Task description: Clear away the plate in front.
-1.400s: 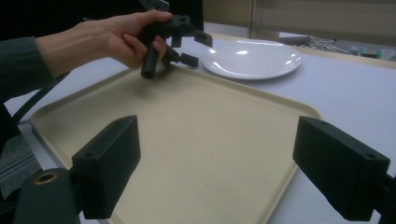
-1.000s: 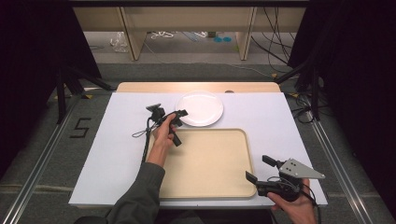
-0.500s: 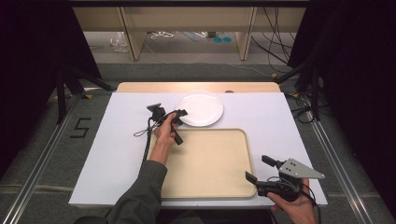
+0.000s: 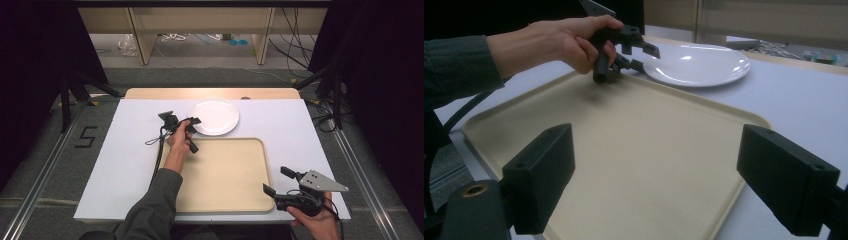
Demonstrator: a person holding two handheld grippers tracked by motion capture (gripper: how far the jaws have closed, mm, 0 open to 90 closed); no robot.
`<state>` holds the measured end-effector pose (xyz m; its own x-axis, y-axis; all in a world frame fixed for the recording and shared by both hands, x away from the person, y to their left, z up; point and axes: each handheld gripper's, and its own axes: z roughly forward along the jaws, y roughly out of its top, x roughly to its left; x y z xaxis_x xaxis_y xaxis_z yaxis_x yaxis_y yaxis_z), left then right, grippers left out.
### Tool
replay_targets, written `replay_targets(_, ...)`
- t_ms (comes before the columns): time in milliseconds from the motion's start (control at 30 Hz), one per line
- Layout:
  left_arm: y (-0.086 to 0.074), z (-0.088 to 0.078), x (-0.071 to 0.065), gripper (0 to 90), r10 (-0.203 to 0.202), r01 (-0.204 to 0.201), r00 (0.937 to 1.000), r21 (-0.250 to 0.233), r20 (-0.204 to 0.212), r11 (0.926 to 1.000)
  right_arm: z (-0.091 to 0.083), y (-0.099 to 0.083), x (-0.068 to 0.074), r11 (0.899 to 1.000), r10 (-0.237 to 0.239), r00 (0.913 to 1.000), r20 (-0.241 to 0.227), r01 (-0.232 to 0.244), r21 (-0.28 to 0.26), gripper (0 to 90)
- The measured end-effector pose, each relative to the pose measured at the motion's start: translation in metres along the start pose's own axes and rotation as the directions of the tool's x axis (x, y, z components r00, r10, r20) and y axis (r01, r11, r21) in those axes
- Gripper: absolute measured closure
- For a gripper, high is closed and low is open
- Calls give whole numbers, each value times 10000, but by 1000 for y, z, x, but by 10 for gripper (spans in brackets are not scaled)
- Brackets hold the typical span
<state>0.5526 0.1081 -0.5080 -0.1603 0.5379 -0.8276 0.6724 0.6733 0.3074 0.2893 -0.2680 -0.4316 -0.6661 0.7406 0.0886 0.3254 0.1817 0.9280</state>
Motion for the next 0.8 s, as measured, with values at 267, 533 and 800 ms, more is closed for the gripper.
replay_targets(267, 0, 2, 3, 642, -288, 285, 9994, -153, -177, 9995, 2, 0, 0, 9998, -3, 10000, -50, 2, -187, 166)
replay_targets(533, -1, 3, 11, 825, -868, 864, 9962, -362, -99, 9956, 2, 0, 1, 9995, 0, 9998, -186, -6, -316, 173)
replay_targets(800, -2, 1, 12, 856, -1556, 1568, 9875, -482, 261, 9865, 2, 0, 1, 9994, 38, 9998, -178, -44, -348, 174)
